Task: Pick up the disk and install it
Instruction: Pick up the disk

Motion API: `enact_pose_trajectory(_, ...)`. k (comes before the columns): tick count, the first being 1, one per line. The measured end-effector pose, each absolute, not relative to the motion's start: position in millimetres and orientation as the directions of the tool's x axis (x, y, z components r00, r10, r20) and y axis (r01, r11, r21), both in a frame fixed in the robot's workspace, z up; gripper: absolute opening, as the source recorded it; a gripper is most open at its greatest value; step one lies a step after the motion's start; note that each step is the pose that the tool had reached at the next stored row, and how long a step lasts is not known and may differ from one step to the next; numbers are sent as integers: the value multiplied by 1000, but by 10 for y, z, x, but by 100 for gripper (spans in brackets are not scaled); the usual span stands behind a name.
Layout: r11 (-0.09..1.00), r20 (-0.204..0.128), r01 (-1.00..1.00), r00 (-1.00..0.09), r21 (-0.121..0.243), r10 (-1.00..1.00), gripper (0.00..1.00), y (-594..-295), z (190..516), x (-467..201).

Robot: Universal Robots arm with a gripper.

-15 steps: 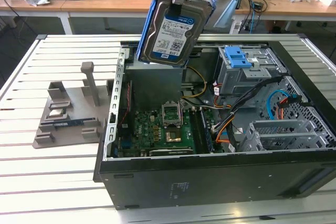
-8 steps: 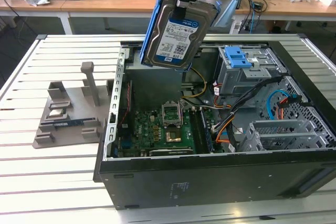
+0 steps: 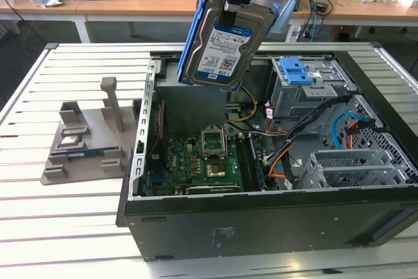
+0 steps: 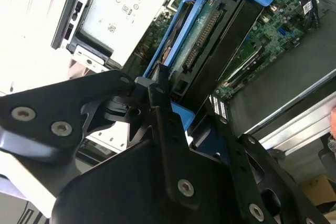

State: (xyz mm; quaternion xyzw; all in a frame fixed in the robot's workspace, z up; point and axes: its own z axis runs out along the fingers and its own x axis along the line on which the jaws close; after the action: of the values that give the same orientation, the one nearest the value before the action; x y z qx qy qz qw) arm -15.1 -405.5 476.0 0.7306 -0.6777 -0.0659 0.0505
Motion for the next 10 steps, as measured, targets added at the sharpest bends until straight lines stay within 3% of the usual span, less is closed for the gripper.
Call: enact_pose_trajectory(10, -76, -28, -983, 73, 166, -997, 37, -4177, 4756, -44)
